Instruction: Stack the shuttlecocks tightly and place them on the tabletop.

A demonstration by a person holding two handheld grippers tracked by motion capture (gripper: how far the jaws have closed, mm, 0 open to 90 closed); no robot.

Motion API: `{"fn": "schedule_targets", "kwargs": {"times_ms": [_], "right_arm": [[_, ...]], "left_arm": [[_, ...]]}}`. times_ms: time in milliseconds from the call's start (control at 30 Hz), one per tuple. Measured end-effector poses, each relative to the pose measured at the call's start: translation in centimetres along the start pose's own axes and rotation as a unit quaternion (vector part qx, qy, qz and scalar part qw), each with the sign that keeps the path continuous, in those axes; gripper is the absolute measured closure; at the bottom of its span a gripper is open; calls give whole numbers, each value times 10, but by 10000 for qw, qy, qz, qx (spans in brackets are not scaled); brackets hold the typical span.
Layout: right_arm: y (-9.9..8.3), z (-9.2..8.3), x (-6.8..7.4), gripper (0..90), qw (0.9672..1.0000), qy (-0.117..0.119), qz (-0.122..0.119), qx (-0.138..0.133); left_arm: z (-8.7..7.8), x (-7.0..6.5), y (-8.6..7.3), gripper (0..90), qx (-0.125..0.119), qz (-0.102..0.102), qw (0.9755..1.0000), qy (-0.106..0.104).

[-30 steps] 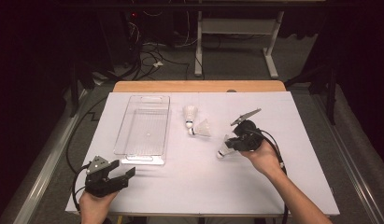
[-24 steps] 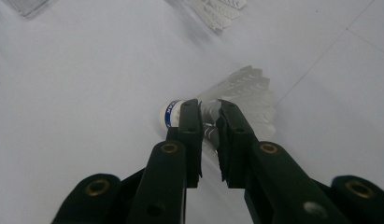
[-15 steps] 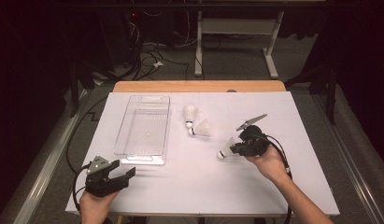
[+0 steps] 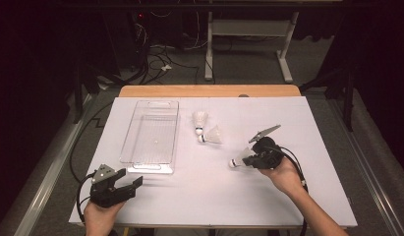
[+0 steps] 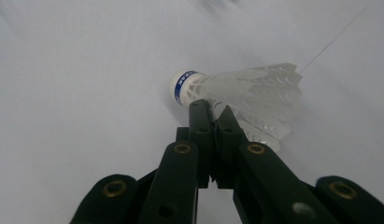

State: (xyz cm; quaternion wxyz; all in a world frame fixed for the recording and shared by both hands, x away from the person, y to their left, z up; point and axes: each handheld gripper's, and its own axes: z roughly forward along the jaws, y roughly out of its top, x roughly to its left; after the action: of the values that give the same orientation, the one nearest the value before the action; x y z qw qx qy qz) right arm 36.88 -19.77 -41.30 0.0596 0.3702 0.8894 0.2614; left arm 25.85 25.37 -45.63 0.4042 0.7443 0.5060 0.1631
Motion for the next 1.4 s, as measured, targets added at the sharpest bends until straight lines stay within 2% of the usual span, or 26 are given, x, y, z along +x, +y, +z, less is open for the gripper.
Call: {"fn": "schedule_targets", "kwargs": {"times_ms": [167, 533, 1100, 1400], "right_arm": [[1, 0, 1, 900, 9999, -29, -97, -30], [7, -4, -1, 900, 9993, -161, -77, -344], [18, -1, -9, 900, 9980, -163, 135, -597], [27, 2, -15, 900, 9976, -184, 218, -638]], "left_arm": [[0, 0, 0, 288, -5, -6, 10000, 4], [-1, 0, 0, 288, -26, -10, 10000, 3], [-1, 1, 0, 287, -47, -4, 10000, 8], [-1, 1, 0, 287, -55, 5, 10000, -2]]}}
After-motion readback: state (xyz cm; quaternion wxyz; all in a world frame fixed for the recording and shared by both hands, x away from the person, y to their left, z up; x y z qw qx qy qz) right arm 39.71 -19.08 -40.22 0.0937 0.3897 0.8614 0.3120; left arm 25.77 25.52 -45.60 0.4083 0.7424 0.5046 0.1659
